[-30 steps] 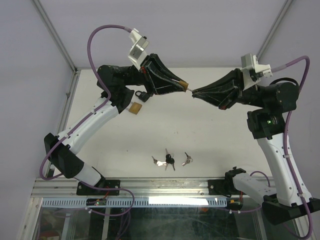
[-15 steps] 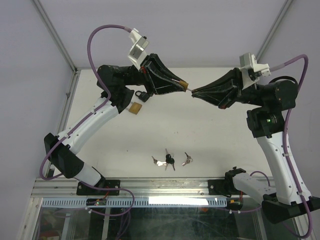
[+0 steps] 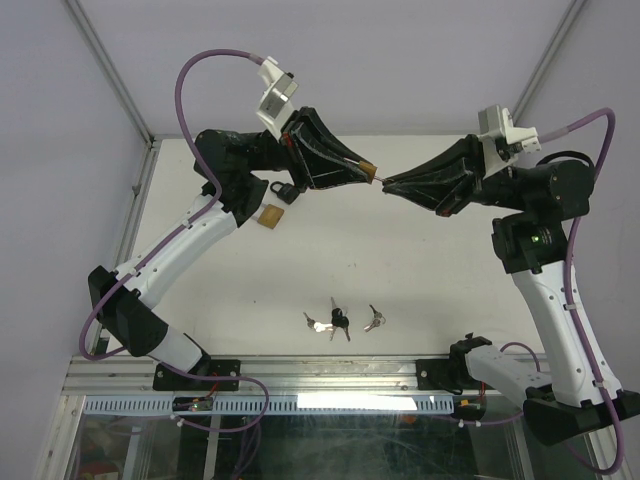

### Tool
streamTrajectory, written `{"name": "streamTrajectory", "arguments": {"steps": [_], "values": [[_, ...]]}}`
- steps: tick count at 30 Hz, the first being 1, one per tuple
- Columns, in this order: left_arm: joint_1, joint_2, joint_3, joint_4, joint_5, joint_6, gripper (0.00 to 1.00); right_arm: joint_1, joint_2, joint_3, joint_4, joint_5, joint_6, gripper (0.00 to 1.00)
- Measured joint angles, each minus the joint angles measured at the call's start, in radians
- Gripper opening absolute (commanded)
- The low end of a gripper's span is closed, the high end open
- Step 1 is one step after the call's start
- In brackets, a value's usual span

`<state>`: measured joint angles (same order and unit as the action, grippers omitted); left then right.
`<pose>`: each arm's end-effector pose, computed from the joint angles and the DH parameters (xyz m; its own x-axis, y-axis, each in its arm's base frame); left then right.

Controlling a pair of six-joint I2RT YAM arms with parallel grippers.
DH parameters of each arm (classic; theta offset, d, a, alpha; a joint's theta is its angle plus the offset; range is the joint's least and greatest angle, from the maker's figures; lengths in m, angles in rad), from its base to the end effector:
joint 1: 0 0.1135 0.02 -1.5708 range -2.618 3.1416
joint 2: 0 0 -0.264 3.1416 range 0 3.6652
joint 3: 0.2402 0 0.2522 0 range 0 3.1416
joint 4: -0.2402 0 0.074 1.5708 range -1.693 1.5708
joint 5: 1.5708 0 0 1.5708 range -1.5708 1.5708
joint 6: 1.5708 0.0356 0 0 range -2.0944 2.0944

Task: Unlock with the key

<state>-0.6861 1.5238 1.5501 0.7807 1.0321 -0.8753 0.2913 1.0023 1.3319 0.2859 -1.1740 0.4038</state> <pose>0.2241 -0.2230 0.5103 -0.2441 -0.3091 -0.9191 0.9316 -0.3379 -0.1338 0.1456 0.0779 0.5227 0.1815 0.2130 -0.9600 -0.9827 0.0764 -0.1689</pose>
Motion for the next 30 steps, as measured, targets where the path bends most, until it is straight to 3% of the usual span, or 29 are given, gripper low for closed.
{"name": "streamTrajectory", "arguments": {"steps": [26, 27, 30], "values": [[-0.004, -0.002, -0.050, -0.008, -0.068, 0.057, 0.00, 0.016, 0.135, 0.154, -0.216, -0.069, -0.179, 0.02], [-0.003, -0.003, -0.051, -0.005, -0.071, 0.059, 0.00, 0.018, 0.138, 0.161, -0.228, -0.066, -0.187, 0.17], [-0.003, -0.011, -0.061, 0.004, -0.077, 0.073, 0.00, 0.023, 0.131, 0.164, -0.258, -0.056, -0.202, 0.88]]}}
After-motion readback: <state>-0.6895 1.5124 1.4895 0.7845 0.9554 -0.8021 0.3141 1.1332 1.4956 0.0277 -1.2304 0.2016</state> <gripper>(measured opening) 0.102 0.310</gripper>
